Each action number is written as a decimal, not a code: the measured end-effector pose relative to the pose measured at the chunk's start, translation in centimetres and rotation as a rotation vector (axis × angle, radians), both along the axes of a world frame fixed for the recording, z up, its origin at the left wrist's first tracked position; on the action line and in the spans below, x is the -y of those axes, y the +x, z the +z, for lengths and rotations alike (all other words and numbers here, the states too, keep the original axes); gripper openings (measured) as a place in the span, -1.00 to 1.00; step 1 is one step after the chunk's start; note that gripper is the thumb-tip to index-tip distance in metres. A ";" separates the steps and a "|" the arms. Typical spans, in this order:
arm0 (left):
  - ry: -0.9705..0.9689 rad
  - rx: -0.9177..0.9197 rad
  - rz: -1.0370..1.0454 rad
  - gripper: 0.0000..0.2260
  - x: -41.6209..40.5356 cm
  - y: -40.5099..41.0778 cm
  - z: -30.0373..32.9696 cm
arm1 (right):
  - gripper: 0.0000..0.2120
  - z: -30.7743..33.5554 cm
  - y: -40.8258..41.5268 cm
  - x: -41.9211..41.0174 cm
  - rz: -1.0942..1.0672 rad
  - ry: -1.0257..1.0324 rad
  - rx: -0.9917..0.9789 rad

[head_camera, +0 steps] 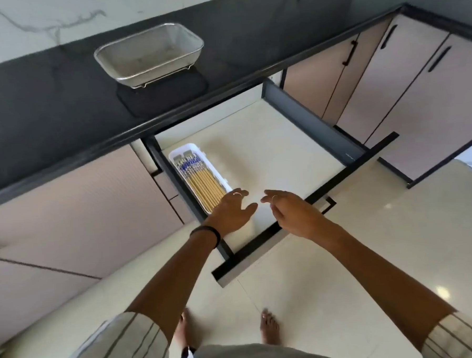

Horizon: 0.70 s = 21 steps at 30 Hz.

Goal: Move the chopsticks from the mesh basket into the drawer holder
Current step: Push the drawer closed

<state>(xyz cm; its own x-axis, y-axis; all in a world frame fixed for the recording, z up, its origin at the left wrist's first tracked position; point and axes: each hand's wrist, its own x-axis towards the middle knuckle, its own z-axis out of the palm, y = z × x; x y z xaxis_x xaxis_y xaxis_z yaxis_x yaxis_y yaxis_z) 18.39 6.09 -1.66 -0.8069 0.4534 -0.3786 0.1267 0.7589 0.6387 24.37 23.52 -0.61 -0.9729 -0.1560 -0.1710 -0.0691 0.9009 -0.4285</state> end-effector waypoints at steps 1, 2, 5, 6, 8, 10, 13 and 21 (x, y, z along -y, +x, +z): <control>-0.011 -0.034 -0.001 -0.53 -0.7 1.3 -0.2 | -0.68 -0.3 0.7 -0.9 0.024 0.034 -0.050; -0.010 -0.078 0.003 -0.52 -1.3 2.9 -0.5 | -0.68 -0.6 1.6 -1.8 0.046 0.067 -0.090; 0.061 -0.098 0.031 -0.52 -2.1 6.9 -1.0 | -0.61 -2.2 3.8 -4.1 0.086 0.125 -0.132; 0.067 -0.084 0.035 -0.52 -2.0 7.9 -1.3 | -0.58 -2.8 4.2 -4.7 0.102 0.147 -0.134; -0.018 -0.174 0.019 -0.53 -1.4 9.7 -2.1 | -0.53 -3.7 4.7 -5.4 0.144 0.184 -0.134; -0.103 -0.313 0.004 -0.53 -0.8 10.8 -2.7 | -0.49 -4.2 4.7 -5.5 0.153 0.207 -0.126; -0.117 -0.381 -0.013 -0.54 -0.5 10.8 -3.2 | -0.42 -4.6 4.7 -5.1 0.151 0.257 -0.117; -0.122 -0.338 -0.016 -0.54 0.1 8.3 -3.8 | -0.40 -6.2 2.8 -3.6 0.066 0.309 -0.119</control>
